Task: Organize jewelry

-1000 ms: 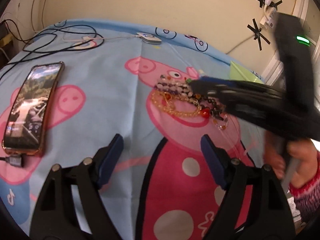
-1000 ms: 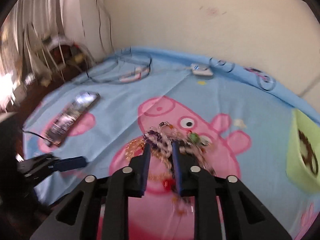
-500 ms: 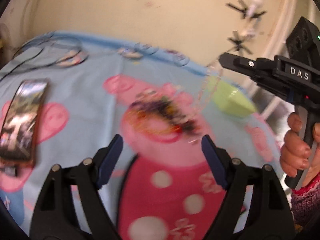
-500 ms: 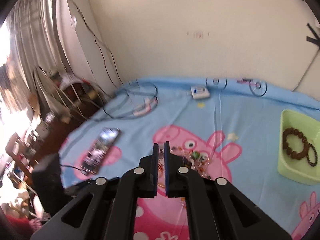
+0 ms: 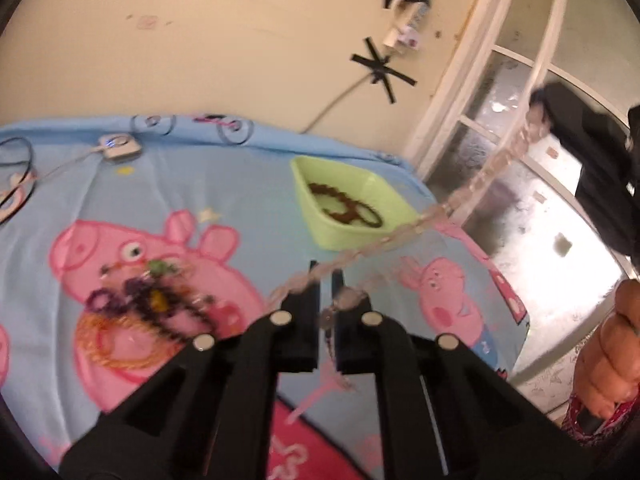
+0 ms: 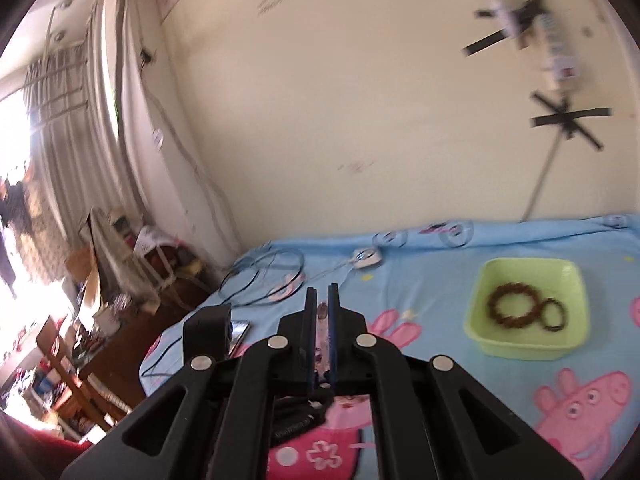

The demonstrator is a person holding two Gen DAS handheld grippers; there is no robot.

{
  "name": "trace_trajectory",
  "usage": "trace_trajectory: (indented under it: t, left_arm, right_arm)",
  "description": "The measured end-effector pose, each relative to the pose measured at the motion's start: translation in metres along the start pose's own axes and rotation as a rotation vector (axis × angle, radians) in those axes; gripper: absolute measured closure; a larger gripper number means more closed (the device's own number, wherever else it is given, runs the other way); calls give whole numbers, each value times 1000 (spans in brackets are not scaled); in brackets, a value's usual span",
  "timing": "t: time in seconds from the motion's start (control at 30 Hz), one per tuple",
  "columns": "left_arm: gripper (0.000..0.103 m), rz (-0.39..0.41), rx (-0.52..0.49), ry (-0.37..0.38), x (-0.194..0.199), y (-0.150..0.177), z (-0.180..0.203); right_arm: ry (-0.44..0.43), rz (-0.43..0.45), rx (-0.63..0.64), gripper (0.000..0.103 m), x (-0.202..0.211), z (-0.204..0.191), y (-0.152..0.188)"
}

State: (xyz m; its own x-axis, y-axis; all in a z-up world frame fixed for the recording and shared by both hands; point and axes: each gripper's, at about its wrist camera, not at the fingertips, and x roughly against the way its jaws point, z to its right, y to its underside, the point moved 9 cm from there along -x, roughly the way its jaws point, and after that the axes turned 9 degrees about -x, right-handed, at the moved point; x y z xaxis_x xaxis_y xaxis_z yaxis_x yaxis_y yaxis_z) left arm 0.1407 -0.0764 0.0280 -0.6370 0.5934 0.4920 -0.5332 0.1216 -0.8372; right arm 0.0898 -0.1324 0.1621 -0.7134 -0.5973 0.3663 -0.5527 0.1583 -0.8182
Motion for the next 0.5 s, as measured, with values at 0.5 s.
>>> trace_trajectory:
  t: [0.5]
  left_arm:
    - [83, -256, -47, 76, -68, 43, 44]
  right_arm:
    - [214, -63, -353, 103, 40, 178, 104]
